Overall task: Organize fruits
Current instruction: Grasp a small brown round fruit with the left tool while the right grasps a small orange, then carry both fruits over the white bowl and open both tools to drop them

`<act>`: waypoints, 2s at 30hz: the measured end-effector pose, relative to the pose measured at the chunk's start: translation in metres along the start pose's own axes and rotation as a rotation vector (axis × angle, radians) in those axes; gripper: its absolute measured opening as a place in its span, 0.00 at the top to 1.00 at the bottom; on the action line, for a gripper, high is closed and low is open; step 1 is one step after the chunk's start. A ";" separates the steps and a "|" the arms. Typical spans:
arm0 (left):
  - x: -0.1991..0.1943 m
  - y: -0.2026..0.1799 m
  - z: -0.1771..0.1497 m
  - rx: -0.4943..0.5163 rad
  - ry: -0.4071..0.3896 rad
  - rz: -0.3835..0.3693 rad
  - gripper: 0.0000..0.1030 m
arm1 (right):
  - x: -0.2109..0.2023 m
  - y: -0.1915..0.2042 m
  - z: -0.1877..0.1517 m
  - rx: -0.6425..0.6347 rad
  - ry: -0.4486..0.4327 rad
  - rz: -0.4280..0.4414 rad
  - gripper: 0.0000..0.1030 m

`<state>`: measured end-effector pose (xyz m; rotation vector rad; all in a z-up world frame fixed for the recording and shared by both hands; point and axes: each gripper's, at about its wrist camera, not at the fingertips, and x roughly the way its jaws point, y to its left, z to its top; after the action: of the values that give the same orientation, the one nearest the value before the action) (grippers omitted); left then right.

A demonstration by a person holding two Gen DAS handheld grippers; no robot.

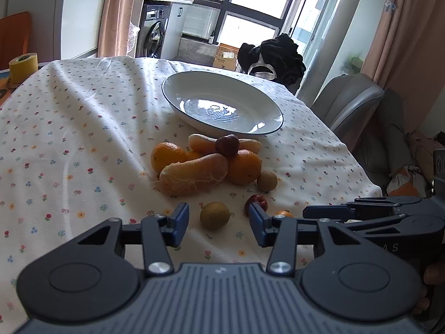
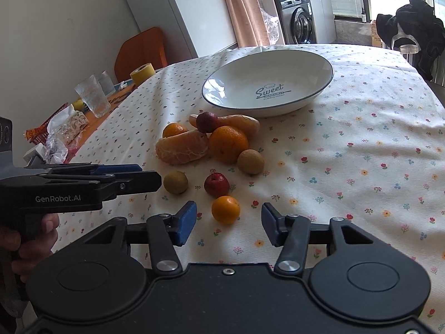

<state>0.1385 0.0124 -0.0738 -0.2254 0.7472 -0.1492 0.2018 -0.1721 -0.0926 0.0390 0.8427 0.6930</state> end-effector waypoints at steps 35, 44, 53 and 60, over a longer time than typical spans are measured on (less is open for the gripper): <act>0.002 0.003 0.016 -0.016 -0.059 0.045 0.75 | 0.001 -0.011 0.019 -0.022 -0.067 0.039 0.78; -0.001 0.002 0.030 -0.002 -0.092 0.058 0.75 | 0.001 -0.013 0.031 -0.022 -0.099 0.028 0.78; 0.003 0.004 0.046 0.000 -0.116 0.065 0.75 | 0.002 -0.016 0.047 -0.024 -0.135 0.024 0.78; 0.012 0.007 0.059 0.010 -0.122 0.061 0.75 | 0.007 -0.018 0.061 -0.040 -0.154 0.005 0.78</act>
<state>0.1886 0.0255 -0.0414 -0.2000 0.6307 -0.0804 0.2576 -0.1680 -0.0613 0.0579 0.6810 0.7022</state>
